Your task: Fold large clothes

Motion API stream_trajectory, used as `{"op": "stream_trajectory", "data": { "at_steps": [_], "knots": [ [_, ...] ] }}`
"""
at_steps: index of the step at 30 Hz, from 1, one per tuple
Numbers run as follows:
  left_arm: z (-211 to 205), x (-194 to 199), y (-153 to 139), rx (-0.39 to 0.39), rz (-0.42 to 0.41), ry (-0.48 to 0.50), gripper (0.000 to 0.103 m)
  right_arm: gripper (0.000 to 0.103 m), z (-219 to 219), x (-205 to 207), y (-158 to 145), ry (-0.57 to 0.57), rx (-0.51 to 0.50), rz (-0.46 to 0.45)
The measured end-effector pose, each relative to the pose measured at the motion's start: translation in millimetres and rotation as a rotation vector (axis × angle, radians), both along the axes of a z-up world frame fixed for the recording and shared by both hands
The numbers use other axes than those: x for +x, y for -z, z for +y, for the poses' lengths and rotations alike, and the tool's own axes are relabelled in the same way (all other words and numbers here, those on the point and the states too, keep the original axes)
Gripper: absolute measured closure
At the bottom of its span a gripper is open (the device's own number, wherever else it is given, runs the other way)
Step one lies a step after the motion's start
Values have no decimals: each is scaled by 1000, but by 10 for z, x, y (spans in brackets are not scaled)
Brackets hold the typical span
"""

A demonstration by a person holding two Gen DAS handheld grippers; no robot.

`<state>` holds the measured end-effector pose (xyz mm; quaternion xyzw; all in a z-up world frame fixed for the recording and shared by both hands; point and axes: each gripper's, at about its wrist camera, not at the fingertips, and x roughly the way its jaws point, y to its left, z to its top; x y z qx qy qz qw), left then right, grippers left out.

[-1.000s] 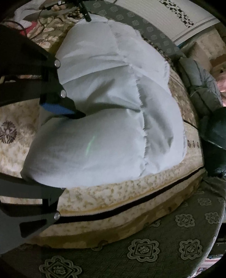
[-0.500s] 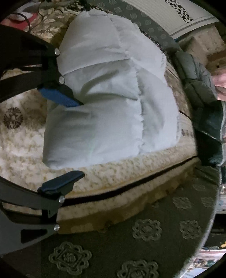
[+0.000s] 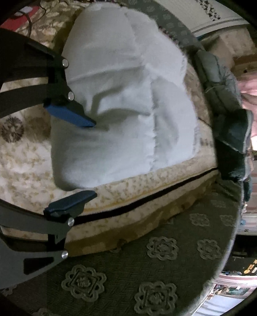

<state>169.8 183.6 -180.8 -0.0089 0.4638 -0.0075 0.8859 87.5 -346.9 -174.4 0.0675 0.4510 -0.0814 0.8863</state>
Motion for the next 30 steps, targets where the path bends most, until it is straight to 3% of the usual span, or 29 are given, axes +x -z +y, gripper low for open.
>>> {"op": "stream_trajectory", "data": {
  "at_steps": [4,7,10,14,16,18,21,24,30],
  "knots": [
    [-238,-160,-464,5,-53,10,16,36,164,-171,-407,-15,8,-75],
    [-533,-346,-912,5,-119,46,4,35,465,-299,-890,-60,15,-156],
    [-865,-515,-1365,17,-192,93,3,21,779,-395,-1310,-93,20,-212],
    [-1115,-770,-1956,-31,-267,138,3,18,1207,-591,-1903,-115,40,-316],
    [-1180,-919,-2194,-45,-306,140,3,9,1387,-715,-2166,-114,54,-361],
    [-1216,-1085,-2413,-57,-348,143,3,6,1559,-869,-2408,-115,59,-402],
    [-1241,-1293,-2631,-70,-395,124,3,4,1763,-1078,-2676,-112,60,-429],
    [-1277,-1412,-2717,-114,-369,139,3,2,1942,-1259,-2828,-107,36,-450],
    [-1290,-1645,-2690,-105,-383,124,3,2,2141,-1533,-2758,-90,23,-484]
  ]
}}
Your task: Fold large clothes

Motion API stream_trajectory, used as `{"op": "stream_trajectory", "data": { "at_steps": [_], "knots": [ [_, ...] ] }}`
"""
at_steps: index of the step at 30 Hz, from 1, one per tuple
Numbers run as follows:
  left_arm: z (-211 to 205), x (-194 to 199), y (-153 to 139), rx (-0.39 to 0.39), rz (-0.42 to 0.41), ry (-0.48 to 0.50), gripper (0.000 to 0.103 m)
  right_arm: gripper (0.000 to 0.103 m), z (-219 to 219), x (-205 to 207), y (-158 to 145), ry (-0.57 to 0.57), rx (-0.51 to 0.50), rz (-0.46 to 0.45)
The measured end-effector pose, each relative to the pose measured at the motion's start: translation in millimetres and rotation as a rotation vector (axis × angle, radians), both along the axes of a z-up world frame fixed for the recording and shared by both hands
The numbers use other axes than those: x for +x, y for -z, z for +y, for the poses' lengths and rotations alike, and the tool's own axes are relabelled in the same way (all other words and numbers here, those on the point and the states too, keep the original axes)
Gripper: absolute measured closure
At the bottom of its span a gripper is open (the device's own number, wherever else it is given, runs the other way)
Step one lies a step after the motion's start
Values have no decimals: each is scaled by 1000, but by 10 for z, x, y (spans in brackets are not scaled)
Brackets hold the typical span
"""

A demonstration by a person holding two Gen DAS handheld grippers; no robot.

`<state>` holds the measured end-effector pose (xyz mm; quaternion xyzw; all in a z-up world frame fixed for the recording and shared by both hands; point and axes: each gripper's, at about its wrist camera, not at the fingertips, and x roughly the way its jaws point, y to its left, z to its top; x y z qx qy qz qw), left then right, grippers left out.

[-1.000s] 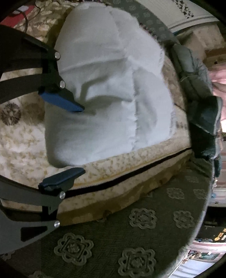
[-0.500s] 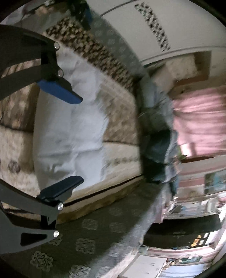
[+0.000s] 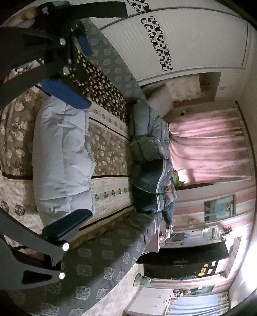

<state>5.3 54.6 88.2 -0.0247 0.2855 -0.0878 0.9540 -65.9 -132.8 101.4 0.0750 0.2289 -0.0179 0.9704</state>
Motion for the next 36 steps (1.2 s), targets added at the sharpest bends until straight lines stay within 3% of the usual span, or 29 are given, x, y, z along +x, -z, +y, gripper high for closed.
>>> {"op": "stream_trajectory", "data": {
  "at_steps": [8,20,36],
  "knots": [
    [153,-145,155,45,-17,-70,3,2,-75,-104,168,46,-37,-3],
    [44,-146,203,31,-16,-71,3,2,-159,-37,310,57,-52,2],
    [-76,-74,289,83,-18,-86,3,2,-6,119,451,47,-109,28]
  ]
}}
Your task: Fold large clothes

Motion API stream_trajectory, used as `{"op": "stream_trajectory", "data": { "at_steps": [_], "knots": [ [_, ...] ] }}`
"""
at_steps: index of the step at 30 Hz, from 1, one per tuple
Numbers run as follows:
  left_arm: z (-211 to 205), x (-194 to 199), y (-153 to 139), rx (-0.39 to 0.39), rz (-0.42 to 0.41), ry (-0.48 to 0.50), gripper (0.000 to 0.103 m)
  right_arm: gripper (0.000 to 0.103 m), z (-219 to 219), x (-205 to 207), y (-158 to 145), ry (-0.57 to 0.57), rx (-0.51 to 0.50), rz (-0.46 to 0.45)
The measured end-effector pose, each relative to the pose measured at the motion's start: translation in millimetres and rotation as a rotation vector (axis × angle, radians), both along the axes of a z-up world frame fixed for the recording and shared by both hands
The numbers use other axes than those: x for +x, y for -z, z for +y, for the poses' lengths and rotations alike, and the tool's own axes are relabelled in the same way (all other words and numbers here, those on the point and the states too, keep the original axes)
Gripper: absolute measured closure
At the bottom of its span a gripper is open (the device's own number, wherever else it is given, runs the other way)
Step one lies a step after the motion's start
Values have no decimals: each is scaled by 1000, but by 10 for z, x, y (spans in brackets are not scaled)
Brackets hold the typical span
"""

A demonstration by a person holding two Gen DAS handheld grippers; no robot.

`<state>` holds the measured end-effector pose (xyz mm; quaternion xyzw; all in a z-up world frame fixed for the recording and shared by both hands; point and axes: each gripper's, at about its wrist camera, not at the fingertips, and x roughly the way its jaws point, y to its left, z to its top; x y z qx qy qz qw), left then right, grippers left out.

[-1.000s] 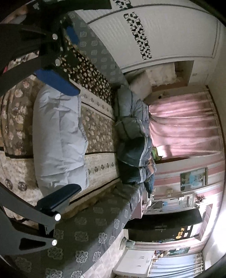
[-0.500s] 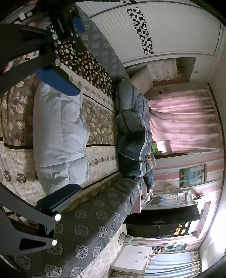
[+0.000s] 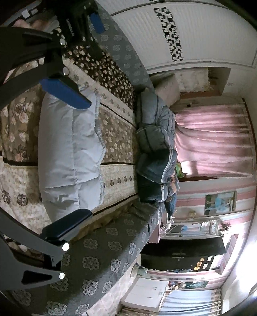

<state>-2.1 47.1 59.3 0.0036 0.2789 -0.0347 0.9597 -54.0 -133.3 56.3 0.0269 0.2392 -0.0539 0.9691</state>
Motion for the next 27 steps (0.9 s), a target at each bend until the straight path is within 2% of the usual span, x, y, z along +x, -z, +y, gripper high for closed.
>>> {"op": "stream_trajectory", "data": {
  "at_steps": [27],
  "knots": [
    [-70,-12,29,41,-8,-6,3,2,-47,91,36,8,-24,17]
  ]
}}
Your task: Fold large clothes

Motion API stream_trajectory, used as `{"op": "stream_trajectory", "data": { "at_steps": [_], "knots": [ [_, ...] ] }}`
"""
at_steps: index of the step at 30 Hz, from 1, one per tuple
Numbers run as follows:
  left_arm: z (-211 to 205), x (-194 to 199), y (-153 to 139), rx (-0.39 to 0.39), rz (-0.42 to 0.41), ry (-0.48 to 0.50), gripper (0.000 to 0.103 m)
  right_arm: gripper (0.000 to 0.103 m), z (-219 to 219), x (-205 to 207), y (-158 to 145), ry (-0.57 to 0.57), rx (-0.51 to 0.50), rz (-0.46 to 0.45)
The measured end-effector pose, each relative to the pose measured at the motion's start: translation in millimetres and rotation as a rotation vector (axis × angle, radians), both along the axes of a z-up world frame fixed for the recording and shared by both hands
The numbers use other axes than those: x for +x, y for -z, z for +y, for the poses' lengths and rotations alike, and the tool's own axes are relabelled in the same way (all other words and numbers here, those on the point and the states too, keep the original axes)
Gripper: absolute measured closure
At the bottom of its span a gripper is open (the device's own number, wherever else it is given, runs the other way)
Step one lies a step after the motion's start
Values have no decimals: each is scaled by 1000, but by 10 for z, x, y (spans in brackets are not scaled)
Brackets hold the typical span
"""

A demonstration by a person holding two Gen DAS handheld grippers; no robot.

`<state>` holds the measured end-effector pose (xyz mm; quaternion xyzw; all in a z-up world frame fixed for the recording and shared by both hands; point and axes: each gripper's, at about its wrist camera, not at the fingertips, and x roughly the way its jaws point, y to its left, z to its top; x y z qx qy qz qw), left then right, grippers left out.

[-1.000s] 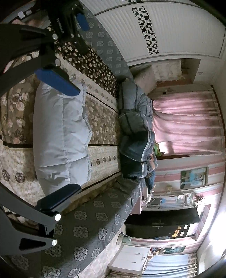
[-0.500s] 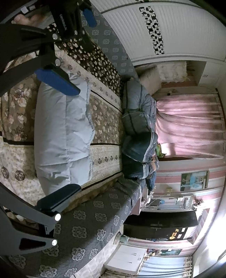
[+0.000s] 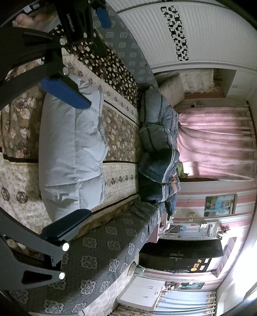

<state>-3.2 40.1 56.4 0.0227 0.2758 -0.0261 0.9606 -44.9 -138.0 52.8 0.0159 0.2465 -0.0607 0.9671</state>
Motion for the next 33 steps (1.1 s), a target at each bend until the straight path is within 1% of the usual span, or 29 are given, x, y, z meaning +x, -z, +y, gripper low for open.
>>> {"op": "stream_trajectory", "data": {
  "at_steps": [6,9,12,16,33],
  "knots": [
    [-32,2,-1,22,-16,3,3,2,-50,-3,20,-2,-4,2],
    [-46,-9,3,21,-19,13,3,2,-43,0,20,0,-7,3],
    [-42,-6,16,28,-22,1,3,2,-43,1,21,0,-5,4],
    [-33,-16,19,17,-16,12,3,2,-62,3,48,-7,-5,9],
    [-33,11,26,33,-22,12,3,2,-80,40,95,-12,-4,17]
  ]
}}
